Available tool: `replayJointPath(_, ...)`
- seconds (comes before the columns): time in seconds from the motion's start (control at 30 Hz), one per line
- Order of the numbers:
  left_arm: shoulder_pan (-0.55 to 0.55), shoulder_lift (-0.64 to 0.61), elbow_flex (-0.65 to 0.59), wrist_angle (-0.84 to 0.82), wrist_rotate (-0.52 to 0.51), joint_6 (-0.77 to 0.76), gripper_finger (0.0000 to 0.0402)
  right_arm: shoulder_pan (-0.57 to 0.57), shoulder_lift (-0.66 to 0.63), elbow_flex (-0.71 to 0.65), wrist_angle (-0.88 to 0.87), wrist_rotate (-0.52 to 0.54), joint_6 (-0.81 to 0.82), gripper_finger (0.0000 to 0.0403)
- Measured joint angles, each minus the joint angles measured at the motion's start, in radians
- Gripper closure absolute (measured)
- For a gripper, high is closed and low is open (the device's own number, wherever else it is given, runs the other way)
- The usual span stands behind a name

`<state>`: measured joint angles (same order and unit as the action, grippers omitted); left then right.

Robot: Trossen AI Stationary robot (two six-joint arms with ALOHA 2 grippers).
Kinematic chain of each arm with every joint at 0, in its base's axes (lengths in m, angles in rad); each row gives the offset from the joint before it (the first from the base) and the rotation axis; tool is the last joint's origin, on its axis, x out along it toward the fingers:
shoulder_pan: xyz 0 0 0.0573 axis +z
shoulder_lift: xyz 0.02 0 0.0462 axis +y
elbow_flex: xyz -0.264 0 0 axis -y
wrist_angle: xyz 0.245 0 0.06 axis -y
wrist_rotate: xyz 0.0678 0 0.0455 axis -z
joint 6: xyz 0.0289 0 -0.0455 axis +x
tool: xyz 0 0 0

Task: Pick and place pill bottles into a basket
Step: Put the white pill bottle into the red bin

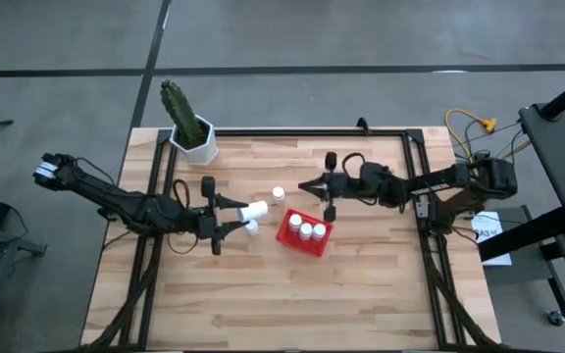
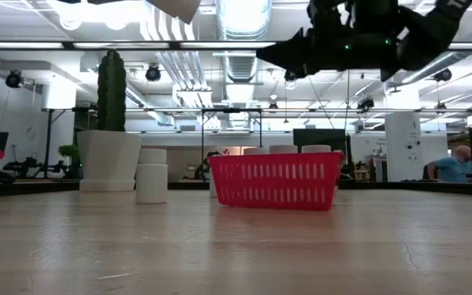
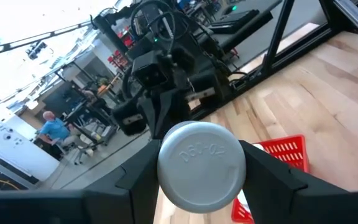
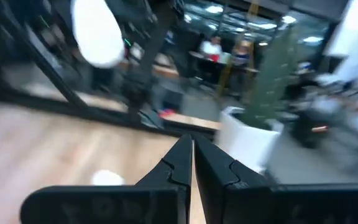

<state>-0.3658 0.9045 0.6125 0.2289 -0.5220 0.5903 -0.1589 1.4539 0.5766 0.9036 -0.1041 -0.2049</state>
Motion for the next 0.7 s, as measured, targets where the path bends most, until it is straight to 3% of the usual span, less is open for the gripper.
replayJointPath(0.17, 0.000, -0.006, -0.001, -0.001, 0.000, 0.001, 0.0226, 0.060, -0.062, 0.022, -0.122, 0.295, -0.266, 0.0394)
replayJointPath(0.27, 0.000, -0.007, -0.001, 0.000, 0.000, 0.001, 0.0226, 0.090, -0.091, 0.024, -0.168, 0.430, -0.294, 0.0394)
replayJointPath(0.57, 0.000, -0.004, -0.002, -0.003, -0.001, -0.002, 0.0226, 0.095, -0.125, 0.019, -0.168, 0.436, 0.140, 0.0394)
replayJointPath(0.7, 0.000, -0.004, -0.002, -0.003, -0.001, -0.002, 0.0226, 0.095, -0.116, 0.019, -0.171, 0.436, 0.218, 0.0394)
